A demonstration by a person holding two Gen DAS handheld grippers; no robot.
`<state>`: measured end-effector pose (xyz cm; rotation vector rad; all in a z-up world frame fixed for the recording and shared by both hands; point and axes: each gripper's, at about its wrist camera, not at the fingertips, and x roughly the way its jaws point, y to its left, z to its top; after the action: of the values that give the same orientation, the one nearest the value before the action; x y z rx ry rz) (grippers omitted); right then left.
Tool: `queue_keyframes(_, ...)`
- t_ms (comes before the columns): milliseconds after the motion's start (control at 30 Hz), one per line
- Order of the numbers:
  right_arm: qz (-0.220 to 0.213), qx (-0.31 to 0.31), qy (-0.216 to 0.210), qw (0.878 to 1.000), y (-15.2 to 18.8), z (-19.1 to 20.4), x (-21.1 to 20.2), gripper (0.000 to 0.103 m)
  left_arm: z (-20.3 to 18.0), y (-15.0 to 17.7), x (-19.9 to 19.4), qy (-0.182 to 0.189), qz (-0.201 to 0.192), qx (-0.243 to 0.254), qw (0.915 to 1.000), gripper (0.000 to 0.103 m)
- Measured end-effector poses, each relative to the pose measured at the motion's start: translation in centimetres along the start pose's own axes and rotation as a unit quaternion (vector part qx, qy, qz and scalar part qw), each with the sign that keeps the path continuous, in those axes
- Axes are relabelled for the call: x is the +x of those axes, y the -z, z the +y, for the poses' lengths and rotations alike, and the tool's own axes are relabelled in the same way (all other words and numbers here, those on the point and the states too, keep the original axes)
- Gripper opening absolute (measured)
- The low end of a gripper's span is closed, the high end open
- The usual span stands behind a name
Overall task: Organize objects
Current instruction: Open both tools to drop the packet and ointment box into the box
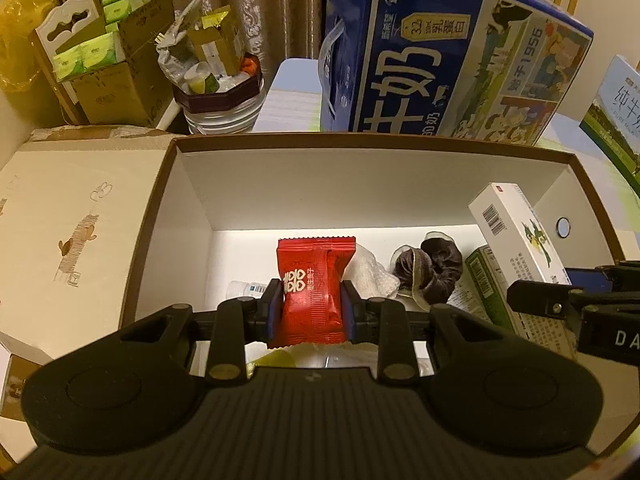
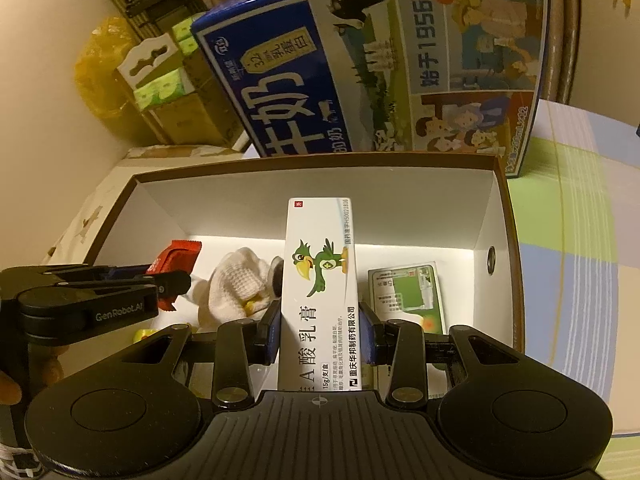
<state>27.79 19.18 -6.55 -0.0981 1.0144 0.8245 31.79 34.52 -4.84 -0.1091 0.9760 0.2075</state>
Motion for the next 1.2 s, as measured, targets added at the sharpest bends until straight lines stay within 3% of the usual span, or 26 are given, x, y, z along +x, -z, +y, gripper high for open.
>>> queue_keyframes(67,0.001,0.004,0.001,1.000,-0.1,0.0,0.2,0.035,0.1,-0.1,0.3,0.002,0.001,0.000,1.0000,0.026)
queue_keyframes(200,0.004,0.012,0.004,1.000,-0.3,-0.1,0.6,0.035,0.3,-0.4,0.4,0.003,-0.004,0.006,1.0000,0.044)
queue_keyframes(467,0.007,0.021,0.010,1.000,-0.4,0.1,1.3,0.035,0.9,-0.7,0.4,0.007,-0.008,0.009,0.9999,0.054)
queue_keyframes(633,-0.007,0.022,0.007,1.000,-0.9,0.1,1.4,0.036,1.1,-0.9,0.0,0.015,-0.015,0.010,0.9997,0.067)
queue_keyframes(767,-0.009,0.015,0.009,1.000,-0.9,0.0,1.0,0.048,1.0,-0.7,-0.9,0.023,-0.023,0.012,0.9994,0.080)
queue_keyframes(900,-0.017,0.020,-0.007,1.000,-0.2,-0.4,-0.7,0.051,0.6,0.1,-2.3,0.025,-0.028,0.016,0.9992,0.085)
queue_keyframes(1033,-0.027,0.024,-0.011,0.999,1.4,-0.8,-3.5,0.060,-0.1,1.7,-4.4,0.019,-0.037,0.016,0.9990,0.097)
queue_keyframes(1200,-0.044,0.029,-0.012,0.999,4.1,-1.1,-8.0,0.063,-1.2,4.1,-7.7,0.027,-0.043,0.010,0.9987,0.098)
